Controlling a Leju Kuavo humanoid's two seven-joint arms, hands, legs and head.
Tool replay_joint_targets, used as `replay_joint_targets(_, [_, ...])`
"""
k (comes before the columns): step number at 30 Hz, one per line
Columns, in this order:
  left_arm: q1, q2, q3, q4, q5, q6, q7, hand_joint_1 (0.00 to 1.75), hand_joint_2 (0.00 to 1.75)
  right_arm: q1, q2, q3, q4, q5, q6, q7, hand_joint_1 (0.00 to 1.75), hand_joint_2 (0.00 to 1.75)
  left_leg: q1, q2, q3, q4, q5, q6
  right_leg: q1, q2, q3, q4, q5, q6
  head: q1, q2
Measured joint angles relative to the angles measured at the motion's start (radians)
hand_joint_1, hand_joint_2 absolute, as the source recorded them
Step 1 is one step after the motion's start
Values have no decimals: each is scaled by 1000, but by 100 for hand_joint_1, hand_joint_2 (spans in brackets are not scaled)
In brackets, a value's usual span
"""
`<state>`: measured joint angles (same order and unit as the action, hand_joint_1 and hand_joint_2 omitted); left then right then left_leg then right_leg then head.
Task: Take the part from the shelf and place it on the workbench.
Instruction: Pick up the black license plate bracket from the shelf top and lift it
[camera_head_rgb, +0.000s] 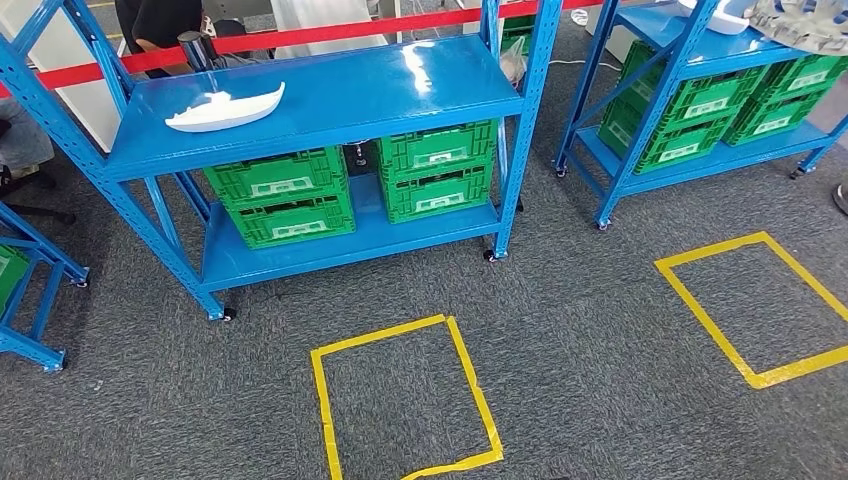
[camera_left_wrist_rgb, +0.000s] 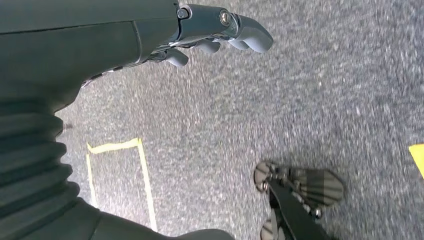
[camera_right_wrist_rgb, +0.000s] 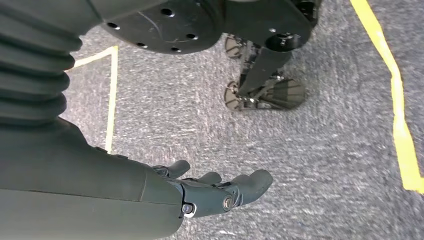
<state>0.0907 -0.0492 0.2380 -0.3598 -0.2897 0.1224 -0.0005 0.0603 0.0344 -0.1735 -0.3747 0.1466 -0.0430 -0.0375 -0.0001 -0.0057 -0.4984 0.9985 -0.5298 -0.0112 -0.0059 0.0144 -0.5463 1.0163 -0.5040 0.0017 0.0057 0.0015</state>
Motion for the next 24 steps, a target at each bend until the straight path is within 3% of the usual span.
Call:
replay_joint_targets(16, [-85,-56,251,46,-380,159,-66,0,0,-38,53,-246,48,187,-50,-64,0,0,0,0,0,0,-1,1,-2,0,0,0,0,1,0,0])
replay_joint_targets(20, [-129,-69,305,55,-487,206,-113,0,175,-51,68,-310,62,237,-60,-81,0,0,0,0,0,0,-1,1,-2,0,0,0,0,1,0,0])
replay_joint_targets(24, [-179,-81,345,63,-583,247,-158,0,175,-62,82,-371,76,281,-66,-96,0,0,0,0,0,1,-1,1,-2,0,0,0,0,1,0,0])
